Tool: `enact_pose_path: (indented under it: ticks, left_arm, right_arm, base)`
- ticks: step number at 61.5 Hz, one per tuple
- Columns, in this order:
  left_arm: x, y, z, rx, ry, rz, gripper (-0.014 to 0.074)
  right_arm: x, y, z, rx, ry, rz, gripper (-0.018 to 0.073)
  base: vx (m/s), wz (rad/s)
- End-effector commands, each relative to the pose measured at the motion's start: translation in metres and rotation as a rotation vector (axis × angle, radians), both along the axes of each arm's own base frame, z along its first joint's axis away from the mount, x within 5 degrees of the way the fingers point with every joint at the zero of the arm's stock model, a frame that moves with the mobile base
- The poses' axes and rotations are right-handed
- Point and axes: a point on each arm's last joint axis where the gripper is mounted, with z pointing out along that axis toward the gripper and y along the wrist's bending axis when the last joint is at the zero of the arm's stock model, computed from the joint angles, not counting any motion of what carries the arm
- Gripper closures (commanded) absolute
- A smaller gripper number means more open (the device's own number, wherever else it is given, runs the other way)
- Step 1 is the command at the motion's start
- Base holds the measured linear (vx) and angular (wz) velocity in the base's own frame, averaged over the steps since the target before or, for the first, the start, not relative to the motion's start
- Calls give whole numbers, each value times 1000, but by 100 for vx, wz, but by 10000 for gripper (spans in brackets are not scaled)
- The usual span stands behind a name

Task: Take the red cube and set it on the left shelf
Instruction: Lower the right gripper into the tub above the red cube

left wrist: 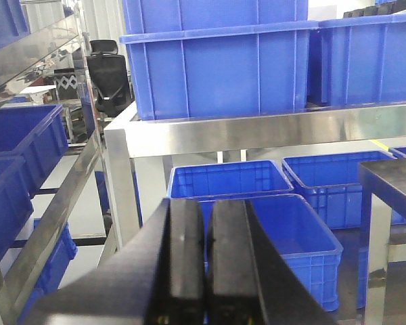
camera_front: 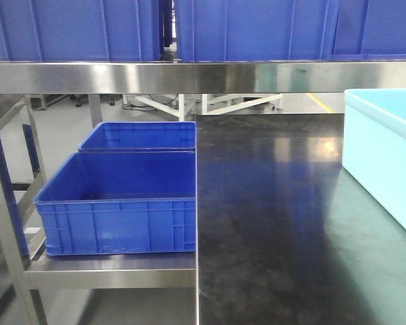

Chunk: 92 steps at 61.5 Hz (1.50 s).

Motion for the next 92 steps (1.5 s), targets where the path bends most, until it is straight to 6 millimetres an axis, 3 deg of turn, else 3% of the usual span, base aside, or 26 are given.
enact_pose_path:
  ticks: [1,15,28,57,79,92]
  left_arm:
    - [1,0,0,-9,-54,4,491]
    - [1,0,0,-9,-54,4,491]
    - [1,0,0,-9,-54,4,491]
    - [1,0,0,-9,-54,4,491]
    - [1,0,0,-9,-54,4,491]
    - [1,0,0,-9,-54,4,491]
  right_arm:
    - [7,-4,14,-88,0,-16,8]
    - [20,-8,-6,-128,180,-54,8]
    - [24,-9,-6,-124,160,-56,8]
    - [20,-38,-9,-70,188,-220,8]
    - [19,-39,-14,-42,210,-240,8]
    - [17,-38,-29,-43,250,-236,8]
  base:
    - [0,0]
    - [0,0]
    - [0,0]
    - [0,5]
    - [1,5]
    - [0,0]
